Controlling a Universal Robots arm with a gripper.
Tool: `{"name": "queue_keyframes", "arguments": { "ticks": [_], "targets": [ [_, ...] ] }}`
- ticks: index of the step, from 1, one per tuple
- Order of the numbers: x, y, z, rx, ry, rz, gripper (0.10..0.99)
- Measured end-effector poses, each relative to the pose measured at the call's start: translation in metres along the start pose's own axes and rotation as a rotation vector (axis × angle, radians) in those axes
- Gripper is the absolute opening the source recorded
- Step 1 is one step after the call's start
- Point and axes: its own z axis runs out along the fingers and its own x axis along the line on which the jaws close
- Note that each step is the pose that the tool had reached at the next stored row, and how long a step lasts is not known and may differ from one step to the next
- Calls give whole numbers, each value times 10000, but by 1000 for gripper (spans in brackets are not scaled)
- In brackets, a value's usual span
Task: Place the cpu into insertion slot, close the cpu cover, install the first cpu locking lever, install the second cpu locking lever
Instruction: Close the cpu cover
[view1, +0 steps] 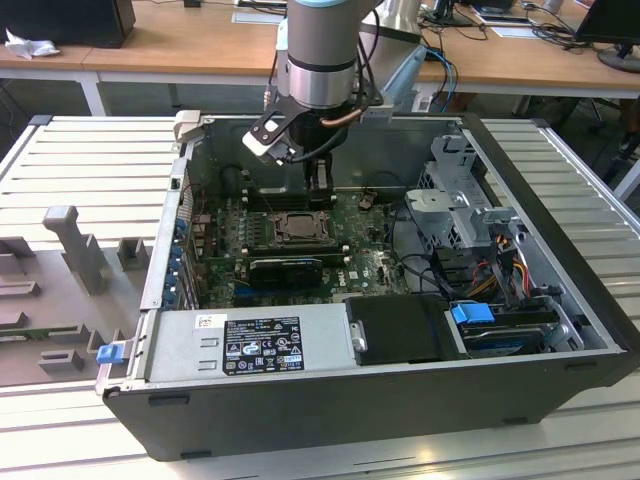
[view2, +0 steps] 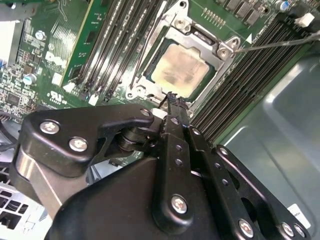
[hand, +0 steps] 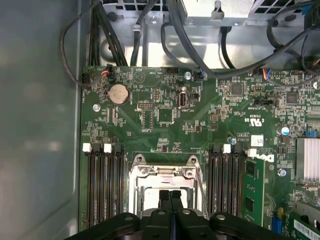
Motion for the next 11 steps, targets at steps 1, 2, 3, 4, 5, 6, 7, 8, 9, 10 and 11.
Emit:
{"name": "queue_keyframes", "arguments": {
  "ticks": [1,2,3,4,5,6,7,8,9,10,11],
  "targets": [
    [0,-23,0,0,0,0,106],
    [0,-32,1,0,0,0,106],
    [0,-40,1,0,0,0,106],
    [0,-53,1,0,-1,0,106],
    [1,-61,1,1,-1,-1,106],
    [1,-68,2,0,0,-1,106],
    [1,-76,2,0,0,0,106],
    [1,-83,2,0,0,0,106],
    [1,-97,2,0,0,0,106],
    [1,-104,2,0,0,0,106],
    [1,-112,2,0,0,0,106]
  ]
}}
